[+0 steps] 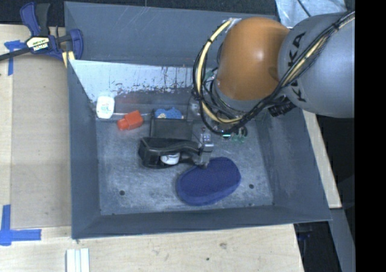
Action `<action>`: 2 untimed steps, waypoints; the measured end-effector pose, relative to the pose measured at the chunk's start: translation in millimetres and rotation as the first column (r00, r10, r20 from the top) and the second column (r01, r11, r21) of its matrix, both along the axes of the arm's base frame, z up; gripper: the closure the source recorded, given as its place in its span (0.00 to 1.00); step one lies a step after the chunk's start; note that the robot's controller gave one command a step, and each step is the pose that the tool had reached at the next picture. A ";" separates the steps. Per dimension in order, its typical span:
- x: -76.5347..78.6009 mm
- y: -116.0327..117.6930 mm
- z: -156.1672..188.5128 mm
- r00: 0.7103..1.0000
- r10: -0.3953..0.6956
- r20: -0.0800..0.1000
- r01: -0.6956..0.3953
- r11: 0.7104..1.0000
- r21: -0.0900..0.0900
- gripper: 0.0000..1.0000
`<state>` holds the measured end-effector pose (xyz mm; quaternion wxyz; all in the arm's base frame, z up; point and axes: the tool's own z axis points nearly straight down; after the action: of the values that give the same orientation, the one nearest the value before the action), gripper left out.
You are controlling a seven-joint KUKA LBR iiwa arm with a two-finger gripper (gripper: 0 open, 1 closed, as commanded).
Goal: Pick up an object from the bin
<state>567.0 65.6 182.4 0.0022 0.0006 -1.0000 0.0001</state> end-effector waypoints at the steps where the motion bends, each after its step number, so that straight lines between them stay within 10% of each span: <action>1: 5.2 42.1 -113.6 0.968 -0.250 -0.004 0.250 0.968 -0.004 0.00; 2: 6.9 41.9 -110.5 0.968 -0.251 0.001 0.251 0.968 -0.001 1.00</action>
Offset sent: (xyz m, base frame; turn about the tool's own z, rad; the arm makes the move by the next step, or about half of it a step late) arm 0.0066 0.0422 -0.1119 0.2559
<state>573.9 107.5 71.9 0.0016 -0.1259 -0.9920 0.0004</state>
